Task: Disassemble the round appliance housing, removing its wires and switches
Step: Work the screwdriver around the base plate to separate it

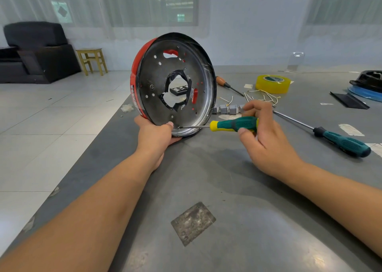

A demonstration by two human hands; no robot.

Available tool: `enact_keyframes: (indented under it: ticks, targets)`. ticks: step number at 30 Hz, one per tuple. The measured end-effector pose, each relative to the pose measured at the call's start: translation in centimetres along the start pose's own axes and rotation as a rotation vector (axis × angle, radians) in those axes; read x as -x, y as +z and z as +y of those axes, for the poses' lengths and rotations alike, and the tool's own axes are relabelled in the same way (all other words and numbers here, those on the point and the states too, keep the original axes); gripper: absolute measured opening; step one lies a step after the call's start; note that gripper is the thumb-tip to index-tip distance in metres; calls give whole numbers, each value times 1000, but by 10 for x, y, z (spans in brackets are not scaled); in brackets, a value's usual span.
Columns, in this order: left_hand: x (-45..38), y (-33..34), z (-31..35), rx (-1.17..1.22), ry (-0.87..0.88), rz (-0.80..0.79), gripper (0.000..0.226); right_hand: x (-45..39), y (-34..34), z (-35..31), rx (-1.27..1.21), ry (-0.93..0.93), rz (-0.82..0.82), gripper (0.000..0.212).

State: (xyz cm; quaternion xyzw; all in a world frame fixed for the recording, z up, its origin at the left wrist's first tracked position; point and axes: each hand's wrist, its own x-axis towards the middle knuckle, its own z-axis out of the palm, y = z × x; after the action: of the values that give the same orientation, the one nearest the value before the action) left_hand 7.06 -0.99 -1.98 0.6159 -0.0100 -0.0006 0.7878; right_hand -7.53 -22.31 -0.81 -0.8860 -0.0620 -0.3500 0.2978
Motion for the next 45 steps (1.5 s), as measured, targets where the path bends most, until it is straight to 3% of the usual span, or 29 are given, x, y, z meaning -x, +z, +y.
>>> enact_keyframes:
  ticks: [2,4,5,7,11,17,21,25,30,34,40,43,45]
  targets:
    - [0,0,0,1,-1,-2,45,-2,-1,3,165,92,12,34]
    - [0,0,0,-1,2,-2,44,-3,-1,9,395,84,-11,47]
    - [0,0,0,-2,4,-2,44,-4,-2,11,407,73,-11,42]
    - [0,0,0,-4,5,-2,44,-4,-2,12,273,17,-9,33]
    - [2,1,0,5,6,-1,43,-2,-2,6,5,-98,-11,46]
    - [4,1,1,11,3,-10,42,-4,3,3,-361,165,34,29]
    - [4,1,2,5,-4,-7,43,-5,9,-5,-641,239,94,25]
    - [4,1,2,7,-6,-5,43,-3,8,-6,-510,213,59,30]
    - [2,1,1,10,-13,2,44,0,1,-9,-143,51,42,22]
    - [0,0,0,4,-22,3,44,4,2,-13,-106,32,7,45]
    - [2,0,1,13,-7,3,43,2,3,-7,-99,130,38,29]
    - [3,0,1,7,-1,-4,41,1,4,-7,-107,92,23,47]
    - [3,0,1,3,-2,-6,41,1,4,-8,-121,126,17,41]
